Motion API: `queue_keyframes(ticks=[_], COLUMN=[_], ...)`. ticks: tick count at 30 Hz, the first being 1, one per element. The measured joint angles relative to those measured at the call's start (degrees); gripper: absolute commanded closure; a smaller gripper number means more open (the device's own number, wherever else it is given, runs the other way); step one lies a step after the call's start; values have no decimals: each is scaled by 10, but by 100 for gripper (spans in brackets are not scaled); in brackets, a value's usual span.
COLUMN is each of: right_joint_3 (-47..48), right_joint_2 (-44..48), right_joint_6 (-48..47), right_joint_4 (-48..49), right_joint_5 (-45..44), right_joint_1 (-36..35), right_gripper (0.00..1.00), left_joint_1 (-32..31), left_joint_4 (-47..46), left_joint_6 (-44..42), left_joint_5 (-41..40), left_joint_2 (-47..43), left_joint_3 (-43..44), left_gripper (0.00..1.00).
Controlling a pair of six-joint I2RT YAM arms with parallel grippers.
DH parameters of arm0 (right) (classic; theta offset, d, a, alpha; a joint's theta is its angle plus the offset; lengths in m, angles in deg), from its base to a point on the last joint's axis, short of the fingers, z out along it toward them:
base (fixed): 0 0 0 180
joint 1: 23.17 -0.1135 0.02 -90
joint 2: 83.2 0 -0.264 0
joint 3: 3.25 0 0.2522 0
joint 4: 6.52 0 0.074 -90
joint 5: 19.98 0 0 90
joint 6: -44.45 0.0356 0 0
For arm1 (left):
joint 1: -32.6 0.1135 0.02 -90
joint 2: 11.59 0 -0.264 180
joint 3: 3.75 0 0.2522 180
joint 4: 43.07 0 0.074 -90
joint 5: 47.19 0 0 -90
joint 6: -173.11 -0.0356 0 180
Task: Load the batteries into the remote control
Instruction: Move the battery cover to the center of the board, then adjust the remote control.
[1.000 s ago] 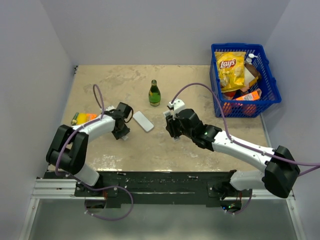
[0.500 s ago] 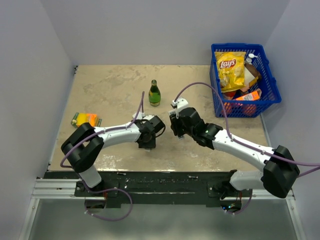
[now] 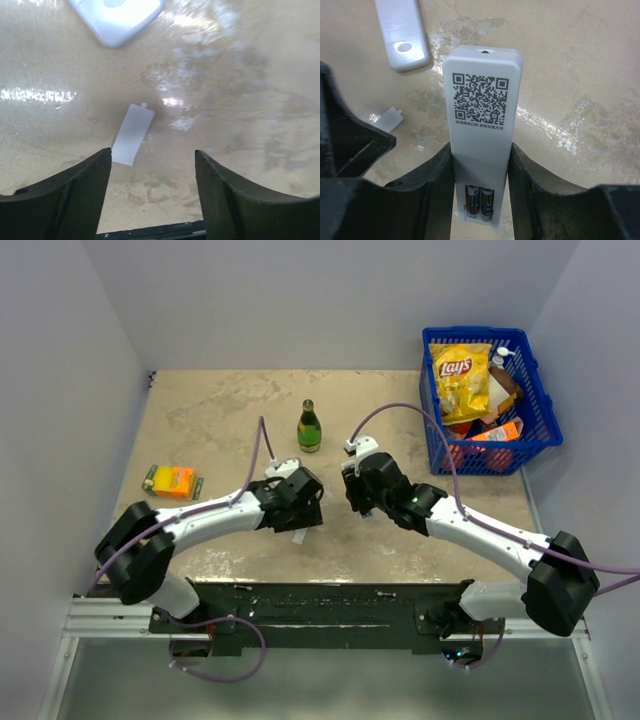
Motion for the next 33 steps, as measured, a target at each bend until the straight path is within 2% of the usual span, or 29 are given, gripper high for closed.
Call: queue_keyframes(ticks=[3,6,11,15,20,24,27,29,33], right_joint_3=[12,22,23,23,25,41,57,64,69], right_joint_2=[0,0,0,0,-3,-19,-40,-50,-55], right_joint_6=[-4,-18,-45,-60,-67,-69,-70,-70,-71], right_joint_4=[-4,-1,24,53,91,101,105,105,107], right_joint_5=[16,44,123,198,278,299,307,307,307], right_joint_1=[0,0,0,0,-1,-10,-22,-31,-47], right_gripper=[100,100,100,100,100,100,100,100,100], left_joint_1=[5,25,70,92,96,97,97,97,97], left_joint_4=[-36,-110,-272,-394,-502,-568,-612,-625,-631], left_joint_6=[4,-1,-25,-57,-97,-111,-112,-111,-106], left_joint_5=[-7,-5,6,27,66,97,115,122,125], left_joint_2=[-92,-215,-403,-488,-489,-463,-437,-419,-394], left_joint_3=[-40,-116,-259,-341,-359,-359,-358,-358,-358], left_gripper=[12,8,5,4,4,4,8,17,27])
